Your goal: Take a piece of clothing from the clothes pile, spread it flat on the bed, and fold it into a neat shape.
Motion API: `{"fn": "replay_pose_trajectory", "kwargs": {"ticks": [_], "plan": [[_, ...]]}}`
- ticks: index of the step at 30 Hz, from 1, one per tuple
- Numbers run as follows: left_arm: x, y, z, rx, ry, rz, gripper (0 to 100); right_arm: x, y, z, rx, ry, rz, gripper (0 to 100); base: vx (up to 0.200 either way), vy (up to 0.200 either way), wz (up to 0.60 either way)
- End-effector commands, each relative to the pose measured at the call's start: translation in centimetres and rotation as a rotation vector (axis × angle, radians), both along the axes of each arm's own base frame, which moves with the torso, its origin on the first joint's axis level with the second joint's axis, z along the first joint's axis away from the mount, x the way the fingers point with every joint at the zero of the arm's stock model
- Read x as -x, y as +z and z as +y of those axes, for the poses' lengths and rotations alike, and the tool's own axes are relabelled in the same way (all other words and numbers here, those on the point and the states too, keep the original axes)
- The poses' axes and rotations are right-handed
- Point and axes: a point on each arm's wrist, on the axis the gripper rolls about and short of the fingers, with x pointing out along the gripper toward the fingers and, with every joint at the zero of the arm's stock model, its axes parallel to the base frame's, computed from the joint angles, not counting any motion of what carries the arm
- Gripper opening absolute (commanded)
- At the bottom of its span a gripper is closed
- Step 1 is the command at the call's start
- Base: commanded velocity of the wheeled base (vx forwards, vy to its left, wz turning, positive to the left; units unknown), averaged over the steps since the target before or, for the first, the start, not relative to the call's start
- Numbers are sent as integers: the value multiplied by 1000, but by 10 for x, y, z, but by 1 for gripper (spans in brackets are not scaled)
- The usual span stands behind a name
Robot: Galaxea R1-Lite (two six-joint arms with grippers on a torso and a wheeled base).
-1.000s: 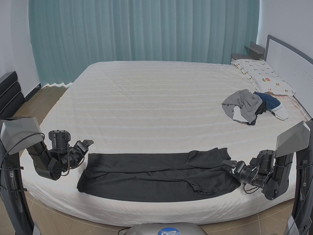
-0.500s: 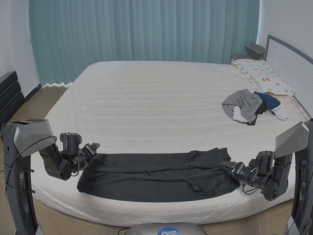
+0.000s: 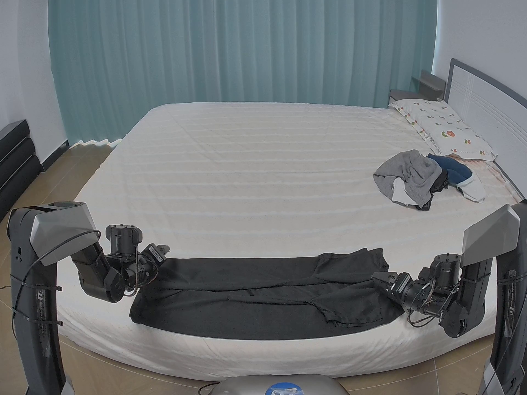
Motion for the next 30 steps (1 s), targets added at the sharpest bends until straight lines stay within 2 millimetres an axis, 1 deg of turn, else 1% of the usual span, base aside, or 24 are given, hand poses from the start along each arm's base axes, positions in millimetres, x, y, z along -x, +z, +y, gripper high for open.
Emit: {"fn": "replay_pose_trajectory", "kwargs": {"ticks": [1,7,18,19,25,30], "plan": [[-1,-2,4,-1,13,4,0,0,1,0,-2,1,-11,100,0,0,0],[-3,0,13,-18,63,-9,0,-1,1,0,-3,-1,-12,100,0,0,0],[-3,0,14,-16,66,-9,0,-1,1,0,-3,-1,-12,100,0,0,0],[-3,1,14,-14,62,-12,100,-1,1,0,-3,-1,-12,100,0,0,0],[-2,2,14,-5,62,-14,100,-1,4,-1,-15,-13,-15,100,0,0,0],[5,7,21,1,79,-11,100,-3,23,-8,-48,-55,-65,100,0,0,0]]}}
